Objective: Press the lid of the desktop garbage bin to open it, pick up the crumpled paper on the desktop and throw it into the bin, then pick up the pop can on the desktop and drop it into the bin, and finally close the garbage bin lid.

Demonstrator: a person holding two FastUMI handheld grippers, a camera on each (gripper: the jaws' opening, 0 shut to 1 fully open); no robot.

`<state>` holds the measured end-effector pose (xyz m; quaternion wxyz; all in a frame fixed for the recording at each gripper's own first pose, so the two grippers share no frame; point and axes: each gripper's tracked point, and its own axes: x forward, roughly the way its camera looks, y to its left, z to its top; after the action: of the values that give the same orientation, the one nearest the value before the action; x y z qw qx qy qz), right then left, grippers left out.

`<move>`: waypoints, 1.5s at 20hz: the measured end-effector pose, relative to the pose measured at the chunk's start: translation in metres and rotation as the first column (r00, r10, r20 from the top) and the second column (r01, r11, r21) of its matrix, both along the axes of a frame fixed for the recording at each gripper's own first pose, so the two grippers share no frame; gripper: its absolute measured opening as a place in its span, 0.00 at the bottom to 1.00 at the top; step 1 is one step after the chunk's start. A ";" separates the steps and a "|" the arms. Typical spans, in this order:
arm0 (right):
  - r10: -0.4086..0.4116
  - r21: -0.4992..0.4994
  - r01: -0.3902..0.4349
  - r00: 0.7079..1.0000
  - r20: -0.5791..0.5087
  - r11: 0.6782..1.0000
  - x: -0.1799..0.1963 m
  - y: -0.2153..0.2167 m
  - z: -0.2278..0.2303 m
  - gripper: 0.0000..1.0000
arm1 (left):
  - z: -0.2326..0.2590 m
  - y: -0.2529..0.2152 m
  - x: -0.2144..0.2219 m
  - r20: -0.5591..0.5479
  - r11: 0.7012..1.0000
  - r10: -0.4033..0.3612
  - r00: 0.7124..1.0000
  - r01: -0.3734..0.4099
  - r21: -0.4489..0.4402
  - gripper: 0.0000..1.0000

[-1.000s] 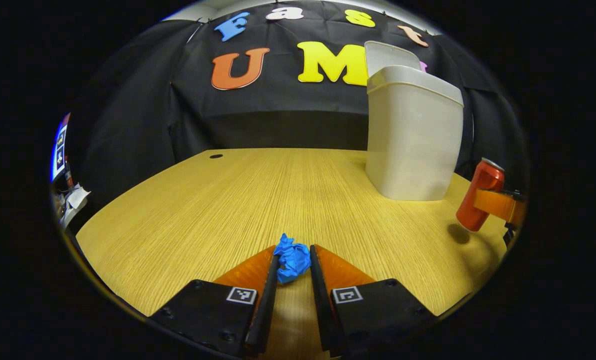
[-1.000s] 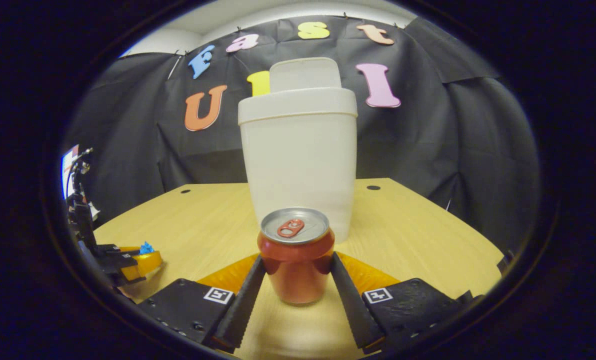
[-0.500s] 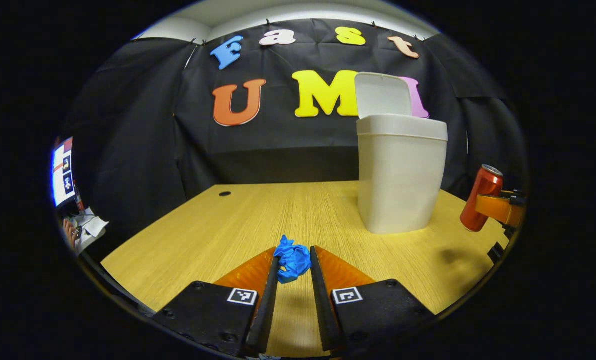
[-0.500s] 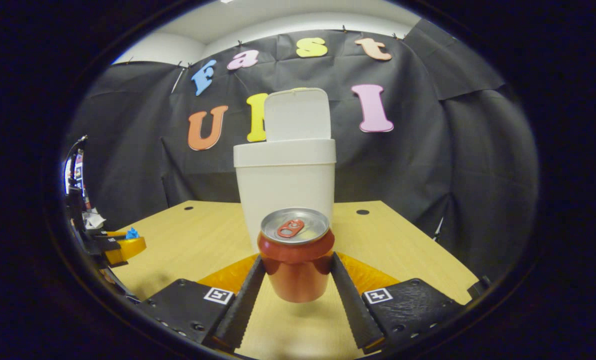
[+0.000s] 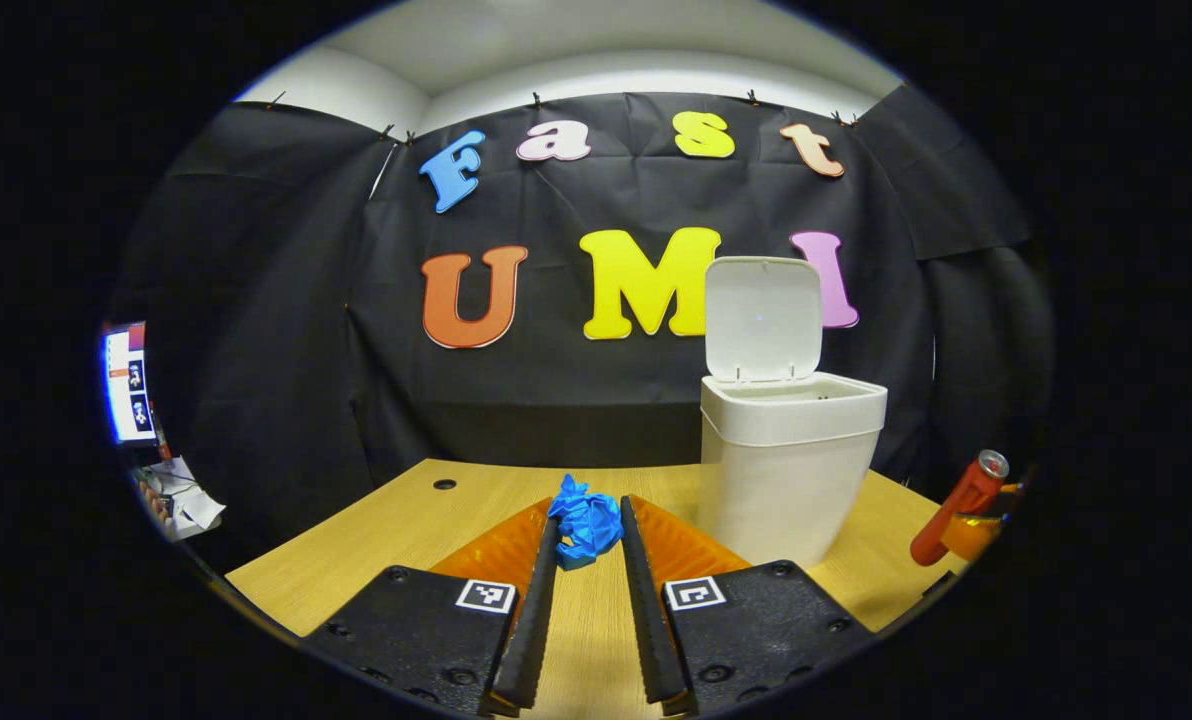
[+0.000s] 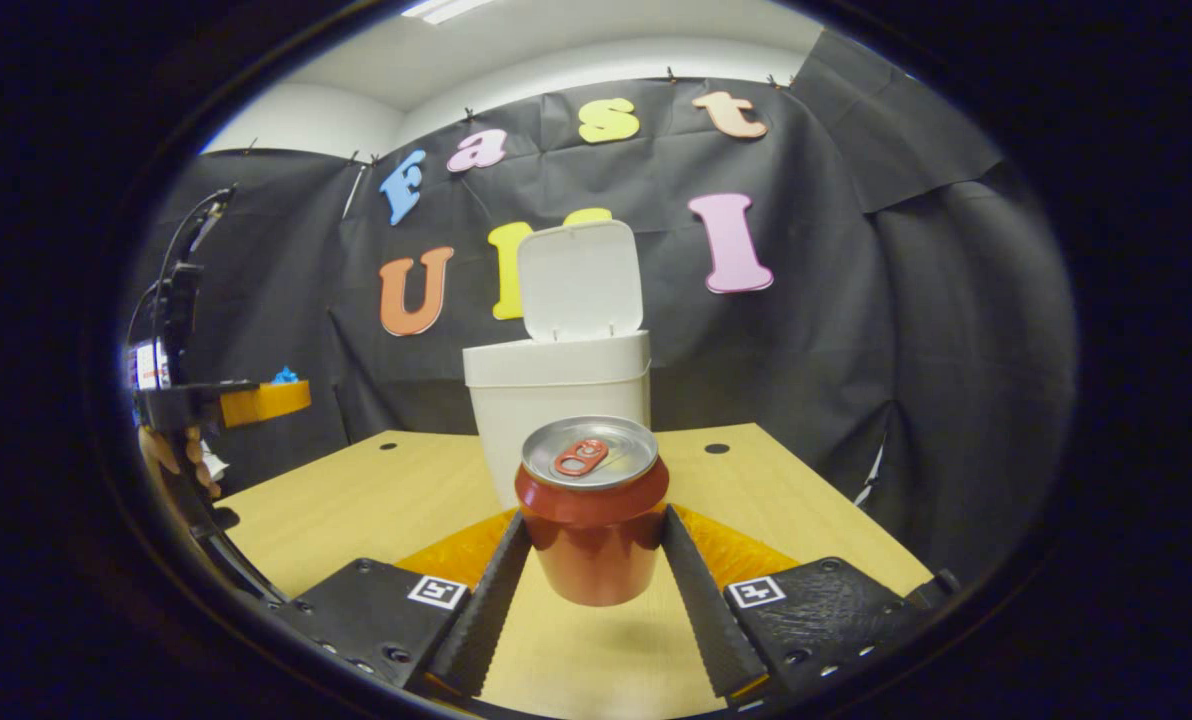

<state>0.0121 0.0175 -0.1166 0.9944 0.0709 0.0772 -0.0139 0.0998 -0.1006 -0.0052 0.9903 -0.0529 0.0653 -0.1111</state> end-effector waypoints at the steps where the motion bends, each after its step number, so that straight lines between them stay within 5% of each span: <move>1: -0.004 0.003 0.004 1.000 0.010 1.000 -0.002 -0.005 0.003 0.80 | 0.004 -0.006 0.005 -0.001 1.000 -0.003 1.000 0.003 -0.002 0.40; 10: -0.054 -0.009 0.054 0.998 -0.011 0.999 -0.003 -0.030 -0.010 0.80 | 0.080 -0.086 0.056 0.145 0.997 -0.079 0.986 0.080 -0.004 0.40; 16: -0.050 -0.018 0.049 0.997 -0.062 0.999 0.003 -0.031 -0.030 0.80 | 0.124 -0.160 0.072 0.323 0.978 -0.198 0.926 0.207 0.007 0.40; 23: -0.018 -0.046 0.016 0.998 -0.052 0.999 0.002 -0.017 -0.034 0.80 | 0.119 -0.203 0.110 0.336 0.971 -0.227 0.914 0.240 0.003 0.40; 30: -0.013 -0.049 0.013 1.000 -0.006 0.999 0.004 -0.016 -0.030 0.80 | 0.086 -0.212 0.141 0.205 0.963 -0.259 0.944 0.270 -0.024 0.45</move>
<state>0.0161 0.0019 -0.1470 0.9955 0.0470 0.0797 -0.0224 0.2404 -0.3131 0.0811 0.9662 -0.0581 -0.0308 -0.2494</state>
